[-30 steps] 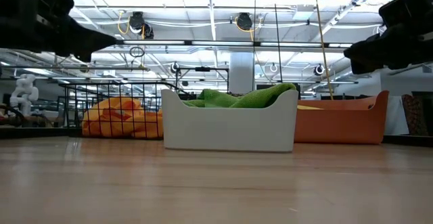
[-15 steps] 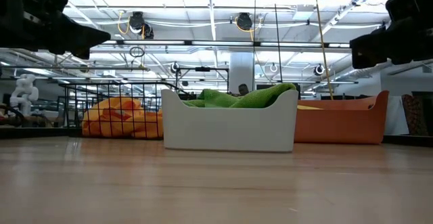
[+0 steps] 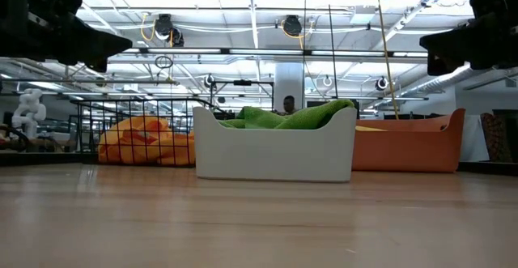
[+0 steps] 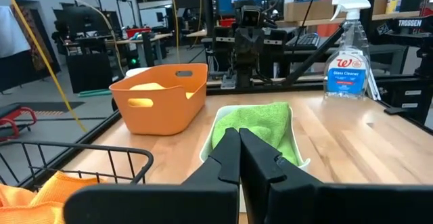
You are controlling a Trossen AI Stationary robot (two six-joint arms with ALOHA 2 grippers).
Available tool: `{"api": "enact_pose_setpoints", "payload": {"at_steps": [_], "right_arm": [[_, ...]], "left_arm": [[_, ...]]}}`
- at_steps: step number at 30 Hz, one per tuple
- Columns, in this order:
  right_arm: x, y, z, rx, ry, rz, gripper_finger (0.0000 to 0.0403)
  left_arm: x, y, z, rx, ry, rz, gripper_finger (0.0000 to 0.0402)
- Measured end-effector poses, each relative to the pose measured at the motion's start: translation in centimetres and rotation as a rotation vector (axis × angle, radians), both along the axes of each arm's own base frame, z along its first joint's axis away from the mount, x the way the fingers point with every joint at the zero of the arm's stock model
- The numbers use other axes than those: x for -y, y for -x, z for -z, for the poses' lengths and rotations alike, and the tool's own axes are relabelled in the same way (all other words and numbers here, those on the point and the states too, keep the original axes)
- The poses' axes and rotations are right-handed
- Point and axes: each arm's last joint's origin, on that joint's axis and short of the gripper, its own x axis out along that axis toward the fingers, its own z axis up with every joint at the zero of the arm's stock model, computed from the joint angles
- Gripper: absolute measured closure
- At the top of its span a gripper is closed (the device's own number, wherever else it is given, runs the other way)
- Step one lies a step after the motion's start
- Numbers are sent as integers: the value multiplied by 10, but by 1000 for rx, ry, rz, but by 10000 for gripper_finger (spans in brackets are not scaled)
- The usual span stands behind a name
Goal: Sort microfiber towel by color & place in baskets
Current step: Return to Home Position
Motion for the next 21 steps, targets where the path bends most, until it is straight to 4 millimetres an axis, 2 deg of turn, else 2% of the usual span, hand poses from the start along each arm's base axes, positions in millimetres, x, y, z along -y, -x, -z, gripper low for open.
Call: {"api": "enact_pose_setpoints", "payload": {"at_steps": [9, 15, 21], "right_arm": [[0, 0, 0, 4, 94, -14, 403], [5, 0, 0, 9, 77, -34, 403], [11, 0, 0, 8, 40, 19, 403]], "left_arm": [[0, 0, 0, 0, 1, 0, 401], [0, 0, 0, 4, 1, 0, 401], [0, 0, 0, 5, 3, 0, 400]]}}
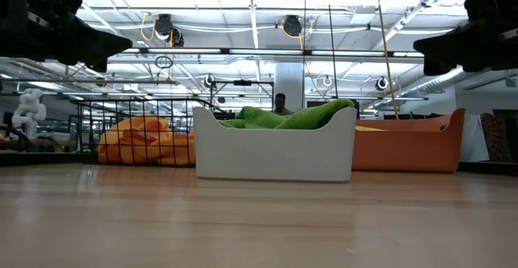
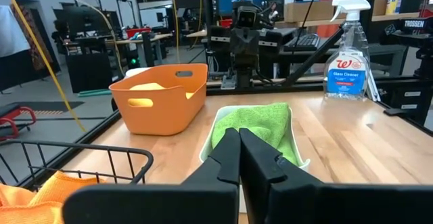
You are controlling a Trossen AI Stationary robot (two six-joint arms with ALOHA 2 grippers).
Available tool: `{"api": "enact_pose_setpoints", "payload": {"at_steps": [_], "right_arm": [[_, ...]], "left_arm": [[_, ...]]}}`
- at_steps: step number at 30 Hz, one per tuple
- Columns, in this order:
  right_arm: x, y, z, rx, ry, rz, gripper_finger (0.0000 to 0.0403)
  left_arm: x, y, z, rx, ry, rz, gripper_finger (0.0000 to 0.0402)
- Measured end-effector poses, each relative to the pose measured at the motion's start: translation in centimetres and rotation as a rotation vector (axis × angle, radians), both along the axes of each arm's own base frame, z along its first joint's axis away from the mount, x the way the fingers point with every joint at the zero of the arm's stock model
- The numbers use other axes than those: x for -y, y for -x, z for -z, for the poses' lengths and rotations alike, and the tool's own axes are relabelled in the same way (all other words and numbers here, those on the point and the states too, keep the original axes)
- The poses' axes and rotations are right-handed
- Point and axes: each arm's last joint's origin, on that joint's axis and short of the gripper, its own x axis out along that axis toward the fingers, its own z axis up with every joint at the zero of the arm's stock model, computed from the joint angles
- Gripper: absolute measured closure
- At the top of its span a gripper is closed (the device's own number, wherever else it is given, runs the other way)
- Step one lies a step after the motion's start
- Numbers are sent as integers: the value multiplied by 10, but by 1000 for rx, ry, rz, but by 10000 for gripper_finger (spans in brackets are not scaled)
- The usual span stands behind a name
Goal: Sort microfiber towel by color & place in baskets
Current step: Return to Home Position
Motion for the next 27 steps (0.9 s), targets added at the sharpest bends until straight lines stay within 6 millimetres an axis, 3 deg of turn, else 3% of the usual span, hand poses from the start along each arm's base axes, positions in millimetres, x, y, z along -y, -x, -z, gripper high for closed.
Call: {"api": "enact_pose_setpoints", "payload": {"at_steps": [27], "right_arm": [[1, -2, 2, -32, -57, 17, 402]], "left_arm": [[0, 0, 0, 0, -17, 4, 394]]}}
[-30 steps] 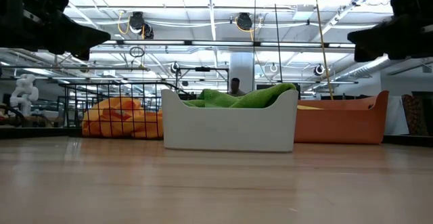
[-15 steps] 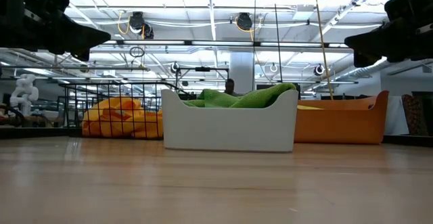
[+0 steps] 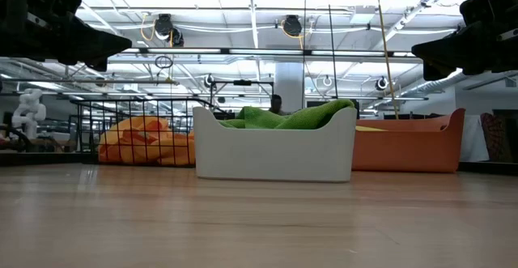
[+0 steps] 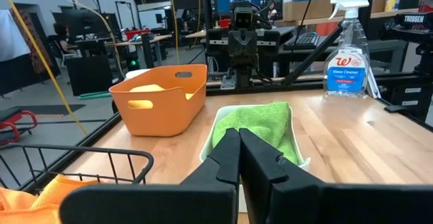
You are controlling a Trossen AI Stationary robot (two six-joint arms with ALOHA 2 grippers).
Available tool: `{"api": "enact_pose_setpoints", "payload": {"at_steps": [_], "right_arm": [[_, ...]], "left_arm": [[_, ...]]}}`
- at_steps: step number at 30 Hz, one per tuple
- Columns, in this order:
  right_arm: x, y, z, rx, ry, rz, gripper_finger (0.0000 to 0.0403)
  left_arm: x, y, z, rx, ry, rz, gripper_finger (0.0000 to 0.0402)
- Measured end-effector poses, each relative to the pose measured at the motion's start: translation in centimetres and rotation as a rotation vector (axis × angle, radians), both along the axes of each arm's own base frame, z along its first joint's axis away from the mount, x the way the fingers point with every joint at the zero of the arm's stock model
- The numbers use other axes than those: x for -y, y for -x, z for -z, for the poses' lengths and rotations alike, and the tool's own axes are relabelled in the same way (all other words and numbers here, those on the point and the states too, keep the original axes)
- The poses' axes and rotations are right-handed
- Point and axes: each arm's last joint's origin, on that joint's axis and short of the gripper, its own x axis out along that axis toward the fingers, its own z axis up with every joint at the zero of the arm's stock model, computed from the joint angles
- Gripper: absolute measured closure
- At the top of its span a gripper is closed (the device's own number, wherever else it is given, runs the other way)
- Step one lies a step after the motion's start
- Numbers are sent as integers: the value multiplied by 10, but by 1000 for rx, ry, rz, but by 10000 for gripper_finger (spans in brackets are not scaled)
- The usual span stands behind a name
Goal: Sort microfiber towel by color & place in baskets
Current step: Return to Home Position
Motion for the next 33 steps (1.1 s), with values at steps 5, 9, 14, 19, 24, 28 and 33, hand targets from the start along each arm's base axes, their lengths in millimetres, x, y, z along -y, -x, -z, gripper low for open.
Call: {"api": "enact_pose_setpoints", "payload": {"at_steps": [5, 9, 14, 19, 24, 28, 33], "right_arm": [[0, 0, 0, 0, 0, 0, 402], [0, 0, 0, 0, 0, 0, 402], [0, 0, 0, 0, 0, -1, 403], [0, 0, 0, 0, 0, -1, 403], [0, 0, 0, -1, 0, -2, 403], [0, 0, 0, 0, 0, -2, 403], [0, 0, 0, -1, 0, -2, 403]], "left_arm": [[0, 0, 0, -3, 32, 0, 398], [1, -1, 2, 18, 34, 19, 399], [1, -1, 2, 18, 34, 20, 399], [1, -1, 2, 19, 63, 21, 399], [1, -1, 2, 17, 66, 30, 399], [1, -1, 2, 16, 41, 30, 400], [1, -1, 2, 16, 40, 31, 400]]}}
